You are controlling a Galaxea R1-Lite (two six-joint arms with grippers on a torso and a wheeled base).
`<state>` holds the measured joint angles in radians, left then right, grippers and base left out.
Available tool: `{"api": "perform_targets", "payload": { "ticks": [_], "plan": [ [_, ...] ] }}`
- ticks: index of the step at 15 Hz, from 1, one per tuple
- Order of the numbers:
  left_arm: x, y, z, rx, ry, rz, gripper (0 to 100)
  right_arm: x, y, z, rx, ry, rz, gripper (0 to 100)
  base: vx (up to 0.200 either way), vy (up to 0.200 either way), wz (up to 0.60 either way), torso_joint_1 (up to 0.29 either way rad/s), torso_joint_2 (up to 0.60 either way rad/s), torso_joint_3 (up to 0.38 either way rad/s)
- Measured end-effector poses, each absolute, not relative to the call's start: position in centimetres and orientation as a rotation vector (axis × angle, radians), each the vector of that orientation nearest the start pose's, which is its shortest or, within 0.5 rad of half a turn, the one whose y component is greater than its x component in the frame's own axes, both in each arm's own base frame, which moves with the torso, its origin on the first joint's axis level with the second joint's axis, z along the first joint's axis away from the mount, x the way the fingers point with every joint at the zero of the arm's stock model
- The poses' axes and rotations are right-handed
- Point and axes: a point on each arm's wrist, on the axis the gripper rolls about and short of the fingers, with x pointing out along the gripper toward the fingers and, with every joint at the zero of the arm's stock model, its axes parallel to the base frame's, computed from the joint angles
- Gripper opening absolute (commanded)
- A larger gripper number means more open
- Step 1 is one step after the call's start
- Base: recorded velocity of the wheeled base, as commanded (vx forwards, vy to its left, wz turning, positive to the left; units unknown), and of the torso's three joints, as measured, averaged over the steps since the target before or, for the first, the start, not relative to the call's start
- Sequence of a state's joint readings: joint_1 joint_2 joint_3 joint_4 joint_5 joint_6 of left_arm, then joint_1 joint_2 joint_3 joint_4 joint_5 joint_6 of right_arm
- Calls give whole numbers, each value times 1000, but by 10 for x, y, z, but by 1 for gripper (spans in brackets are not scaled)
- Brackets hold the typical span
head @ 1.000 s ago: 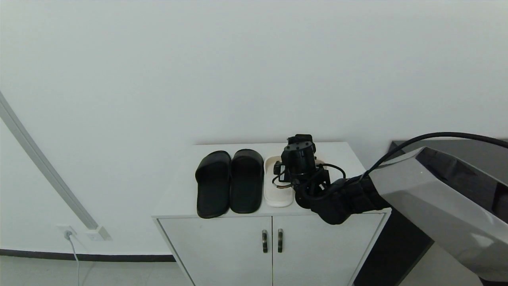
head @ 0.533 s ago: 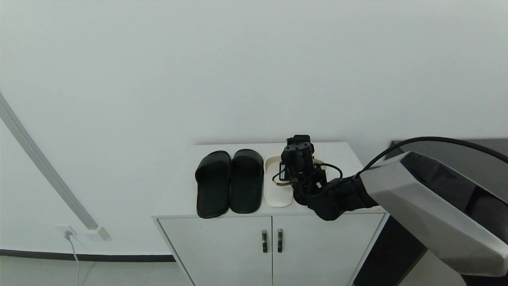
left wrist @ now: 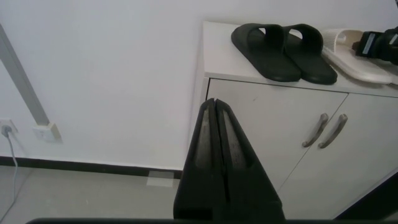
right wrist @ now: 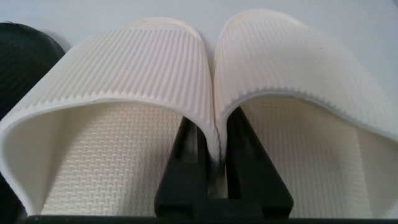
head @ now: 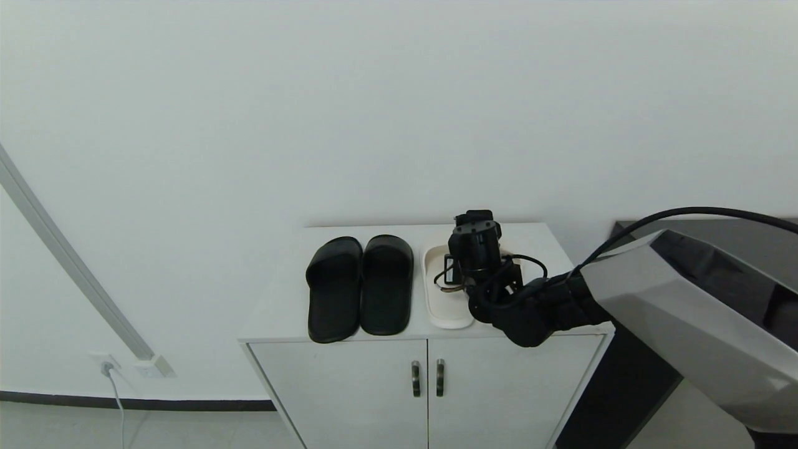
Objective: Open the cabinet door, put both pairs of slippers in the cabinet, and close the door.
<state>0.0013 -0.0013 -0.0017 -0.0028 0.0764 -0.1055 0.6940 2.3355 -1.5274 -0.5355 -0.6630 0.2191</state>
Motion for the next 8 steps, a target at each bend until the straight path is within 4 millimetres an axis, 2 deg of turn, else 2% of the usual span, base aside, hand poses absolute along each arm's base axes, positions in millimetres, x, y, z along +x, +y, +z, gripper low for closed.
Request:
{"api": "perform_targets", "payload": {
  "ticks": [3, 8],
  "plan": [
    [-23, 2, 76, -106, -10, 77, 0, 349, 279, 132, 23, 244, 78, 0, 0, 0, 0, 0, 0, 0],
    [-23, 2, 76, -105, -10, 77, 0, 279, 241, 158, -36, 271, 381, 0, 0, 0, 0, 0, 0, 0]
  ]
}}
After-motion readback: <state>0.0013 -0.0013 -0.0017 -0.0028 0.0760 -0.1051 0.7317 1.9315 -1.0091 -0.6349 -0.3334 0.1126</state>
